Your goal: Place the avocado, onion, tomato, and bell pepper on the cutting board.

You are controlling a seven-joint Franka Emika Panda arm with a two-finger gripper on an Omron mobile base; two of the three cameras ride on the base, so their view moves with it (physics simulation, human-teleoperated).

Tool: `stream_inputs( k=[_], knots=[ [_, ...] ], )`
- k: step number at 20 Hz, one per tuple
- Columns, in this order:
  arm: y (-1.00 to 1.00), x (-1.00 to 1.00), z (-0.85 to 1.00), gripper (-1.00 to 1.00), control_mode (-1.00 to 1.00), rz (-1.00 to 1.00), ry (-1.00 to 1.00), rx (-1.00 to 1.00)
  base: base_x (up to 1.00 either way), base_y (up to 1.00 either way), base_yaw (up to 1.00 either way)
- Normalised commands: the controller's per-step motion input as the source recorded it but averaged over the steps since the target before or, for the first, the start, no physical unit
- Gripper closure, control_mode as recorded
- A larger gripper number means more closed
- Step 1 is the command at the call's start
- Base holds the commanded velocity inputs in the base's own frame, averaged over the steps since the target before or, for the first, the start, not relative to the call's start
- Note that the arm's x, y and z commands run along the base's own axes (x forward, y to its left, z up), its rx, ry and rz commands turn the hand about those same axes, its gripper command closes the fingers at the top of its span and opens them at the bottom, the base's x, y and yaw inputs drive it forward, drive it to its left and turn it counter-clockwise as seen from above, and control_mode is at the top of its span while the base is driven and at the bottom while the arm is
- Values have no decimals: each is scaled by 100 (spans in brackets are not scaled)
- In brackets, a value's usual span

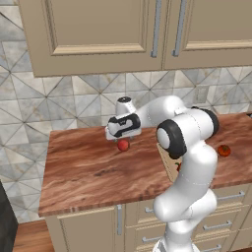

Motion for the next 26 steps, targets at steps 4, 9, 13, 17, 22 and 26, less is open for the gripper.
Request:
stream_inputs(
  k=[4, 9, 13, 17, 22, 26],
  knots=[
    [0, 0, 0, -100, -100, -14, 4, -1, 0, 0, 0],
    [0, 0, -1, -100, -100, -14, 9, 0, 0, 0, 0],
    [0, 0, -7, -100, -100, -13, 10, 0, 0, 0, 0],
    [0, 7, -13, -100, -100, -8, 6, -2, 0, 0, 0],
    [0, 0, -28, -100, -100, -8, 9, -2, 0, 0, 0],
    [0, 0, -40, -100, -100, -9, 13, -2, 0, 0, 0]
  ],
)
